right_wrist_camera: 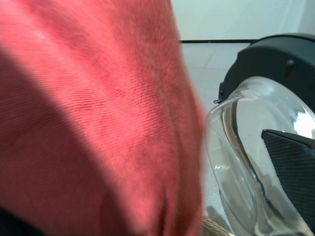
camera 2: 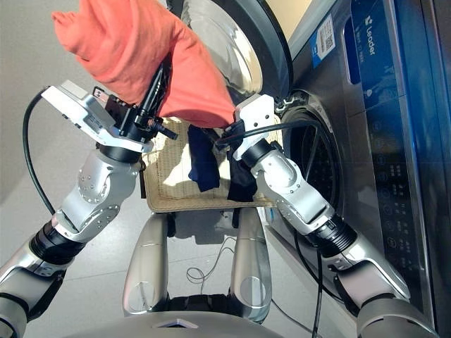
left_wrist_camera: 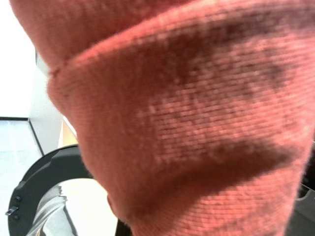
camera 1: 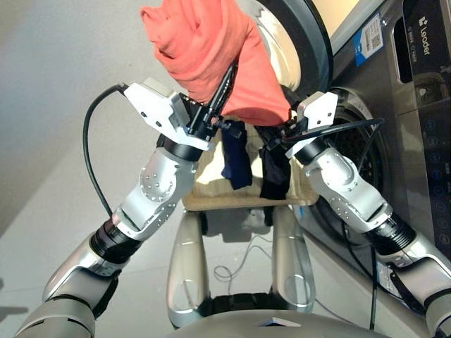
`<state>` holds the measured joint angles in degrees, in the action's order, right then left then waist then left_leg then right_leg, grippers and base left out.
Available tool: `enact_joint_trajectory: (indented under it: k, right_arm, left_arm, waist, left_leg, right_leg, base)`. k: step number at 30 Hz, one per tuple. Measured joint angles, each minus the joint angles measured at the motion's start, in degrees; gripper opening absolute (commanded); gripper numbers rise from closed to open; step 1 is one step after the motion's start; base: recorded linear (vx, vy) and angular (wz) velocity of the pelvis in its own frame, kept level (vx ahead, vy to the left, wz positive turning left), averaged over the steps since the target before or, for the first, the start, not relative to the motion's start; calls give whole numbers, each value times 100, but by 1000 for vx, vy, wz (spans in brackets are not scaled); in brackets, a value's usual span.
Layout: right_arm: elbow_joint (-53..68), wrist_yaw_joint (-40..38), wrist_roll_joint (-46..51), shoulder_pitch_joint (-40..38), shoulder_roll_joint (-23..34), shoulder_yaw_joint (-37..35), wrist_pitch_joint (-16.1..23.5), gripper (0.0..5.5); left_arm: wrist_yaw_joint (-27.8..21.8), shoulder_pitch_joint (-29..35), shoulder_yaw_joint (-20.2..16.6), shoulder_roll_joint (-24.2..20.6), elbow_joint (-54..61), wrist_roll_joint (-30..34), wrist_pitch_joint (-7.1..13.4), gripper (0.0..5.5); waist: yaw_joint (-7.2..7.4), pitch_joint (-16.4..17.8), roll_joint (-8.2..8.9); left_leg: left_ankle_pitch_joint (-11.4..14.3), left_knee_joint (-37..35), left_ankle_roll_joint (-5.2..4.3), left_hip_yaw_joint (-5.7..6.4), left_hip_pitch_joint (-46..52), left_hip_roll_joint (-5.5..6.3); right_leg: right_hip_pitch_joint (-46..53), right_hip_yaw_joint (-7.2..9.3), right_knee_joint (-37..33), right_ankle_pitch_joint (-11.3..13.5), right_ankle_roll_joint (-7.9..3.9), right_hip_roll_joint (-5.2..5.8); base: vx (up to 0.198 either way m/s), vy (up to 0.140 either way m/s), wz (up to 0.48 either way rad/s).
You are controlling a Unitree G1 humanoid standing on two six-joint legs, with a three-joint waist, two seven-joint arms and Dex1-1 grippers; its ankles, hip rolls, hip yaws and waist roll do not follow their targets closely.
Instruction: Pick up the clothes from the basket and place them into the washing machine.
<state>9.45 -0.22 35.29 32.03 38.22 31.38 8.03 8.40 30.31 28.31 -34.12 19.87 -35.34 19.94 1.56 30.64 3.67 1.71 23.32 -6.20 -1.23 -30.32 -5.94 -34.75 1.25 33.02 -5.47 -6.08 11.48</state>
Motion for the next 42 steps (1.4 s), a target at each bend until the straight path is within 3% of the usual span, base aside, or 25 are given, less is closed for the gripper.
enact_joint_trajectory:
  k: [6, 20, 24, 31, 42]
  right_arm:
    - [396, 412, 149, 59, 644, 12, -20, 550]
    - [527, 969, 342, 346, 881, 316, -187, 550]
    - [699, 1288, 451, 656, 1074, 675, -408, 550]
    - [703, 1359, 678, 1452, 1362, 1188, -434, 550]
    - [394, 1164, 666, 2167, 1347, 1658, -517, 550]
  left_arm:
    - [-42, -2, -31, -6, 7, 1, 0, 0]
    - [-182, 1, -55, -72, 25, -1, 0, 0]
    - [-343, 1, -52, -140, 46, -2, 0, 0]
    - [-448, 12, -51, -361, 196, -8, 5, 0]
    - [-508, 65, 80, -443, 256, -63, 8, 0]
  waist:
    - [0, 0, 0]
    - [-3, -1, 3]
    - [-5, 0, 4]
    - [-33, 0, 4]
    - [-42, -1, 5]
  left_leg:
    - [-2, 5, 3, 0, -3, 0]
    - [50, 127, -10, 18, -123, 10]
    - [84, 217, 11, 10, -191, 28]
    - [98, 287, 50, -14, -232, 73]
    - [82, 293, 80, -12, -231, 74]
  right_leg:
    - [-2, 0, 4, -1, -1, 0]
    - [-66, -5, 16, -12, -46, 5]
    - [-100, -44, 27, 1, -69, 10]
    - [-116, -132, 19, 22, -128, 22]
    - [-107, -130, 18, 50, -86, 21]
  base:
    - [0, 0, 0]
    - [0, 0, 0]
    - [0, 0, 0]
    - [0, 0, 0]
    - [0, 0, 0]
